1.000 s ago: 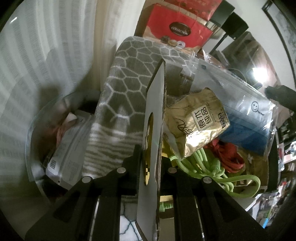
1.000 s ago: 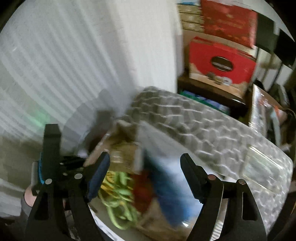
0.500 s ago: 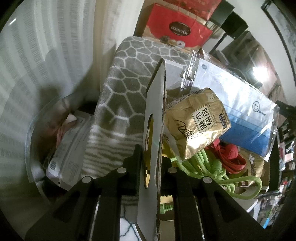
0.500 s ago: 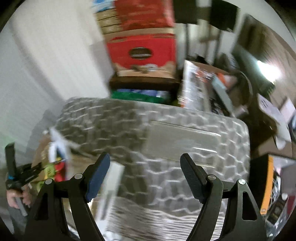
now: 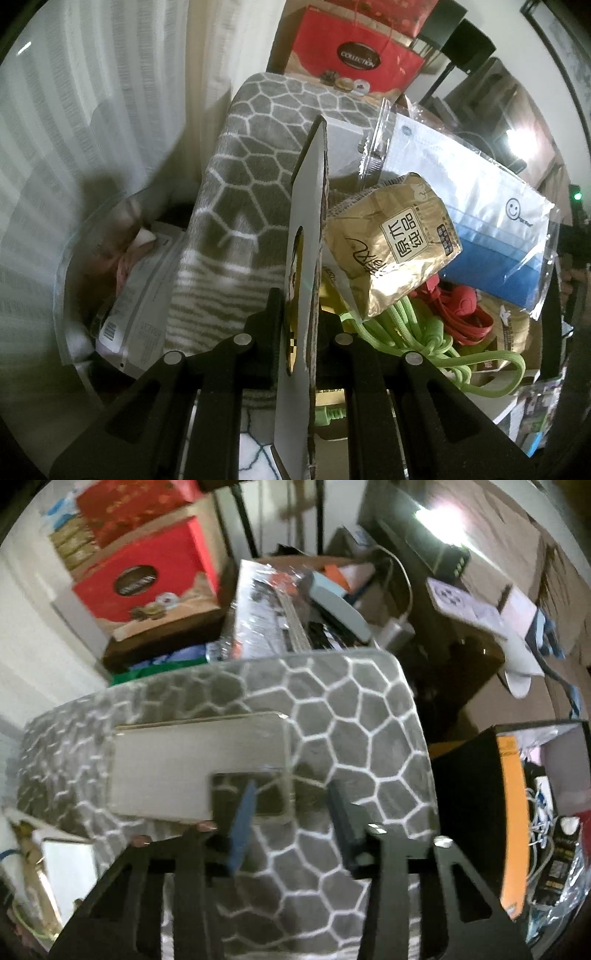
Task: Organize objects
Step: 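Move the right gripper to the clear plastic lid and grasp its edge, then lift the clear plastic lid and carry it over the tray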
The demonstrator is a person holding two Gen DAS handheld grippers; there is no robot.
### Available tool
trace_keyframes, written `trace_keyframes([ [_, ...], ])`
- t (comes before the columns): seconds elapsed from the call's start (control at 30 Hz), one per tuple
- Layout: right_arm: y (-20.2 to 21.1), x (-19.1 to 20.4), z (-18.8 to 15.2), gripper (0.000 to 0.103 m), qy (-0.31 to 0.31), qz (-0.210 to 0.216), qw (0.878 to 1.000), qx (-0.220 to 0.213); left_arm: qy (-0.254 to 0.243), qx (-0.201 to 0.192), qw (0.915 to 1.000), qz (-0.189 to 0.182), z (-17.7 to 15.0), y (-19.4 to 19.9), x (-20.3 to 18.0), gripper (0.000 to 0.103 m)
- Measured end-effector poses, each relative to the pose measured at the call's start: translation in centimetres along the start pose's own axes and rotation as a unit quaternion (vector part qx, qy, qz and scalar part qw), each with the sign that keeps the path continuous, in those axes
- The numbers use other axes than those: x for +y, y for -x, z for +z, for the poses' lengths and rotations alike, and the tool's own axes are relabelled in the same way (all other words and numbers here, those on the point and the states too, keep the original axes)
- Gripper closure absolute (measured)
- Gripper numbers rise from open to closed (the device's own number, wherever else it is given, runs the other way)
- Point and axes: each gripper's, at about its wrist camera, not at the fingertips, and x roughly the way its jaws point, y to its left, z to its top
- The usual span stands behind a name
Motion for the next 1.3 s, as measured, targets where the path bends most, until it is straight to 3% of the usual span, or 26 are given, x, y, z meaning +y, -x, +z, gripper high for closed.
trace_keyframes([
  [0.17, -1.6, -1.2, -0.1, 0.084, -0.024, 0.02, 1.0, 0.001, -0.001, 0.0, 1.0, 0.002, -0.2, 0.0, -0.3, 0.093],
  [0.27, -1.5, -1.1, 0.0, 0.097, -0.026, 0.04, 0.999, 0.005, -0.001, 0.0, 1.0, 0.004, -0.3, 0.0, -0.3, 0.093],
  [0.43, -1.2, -2.1, 0.1, 0.099, -0.069, 0.085, 0.994, 0.011, -0.001, 0.0, 1.0, 0.003, -0.2, 0.0, -0.4, 0.093],
  [0.63, 1.1, -3.0, 0.2, 0.099, -0.091, 0.124, 0.988, -0.014, -0.001, 0.0, 1.0, 0.005, -0.3, 0.0, -0.4, 0.093],
  [1.03, 9.4, -0.1, 0.5, 0.098, -0.035, 0.147, 0.985, -0.082, 0.001, 0.0, 1.0, 0.004, -0.5, 0.1, -0.3, 0.093],
  [1.3, 15.4, 4.5, -0.2, 0.098, 0.026, 0.175, 0.977, -0.118, 0.004, 0.001, 1.0, -0.001, -0.7, 0.2, -0.3, 0.093],
])
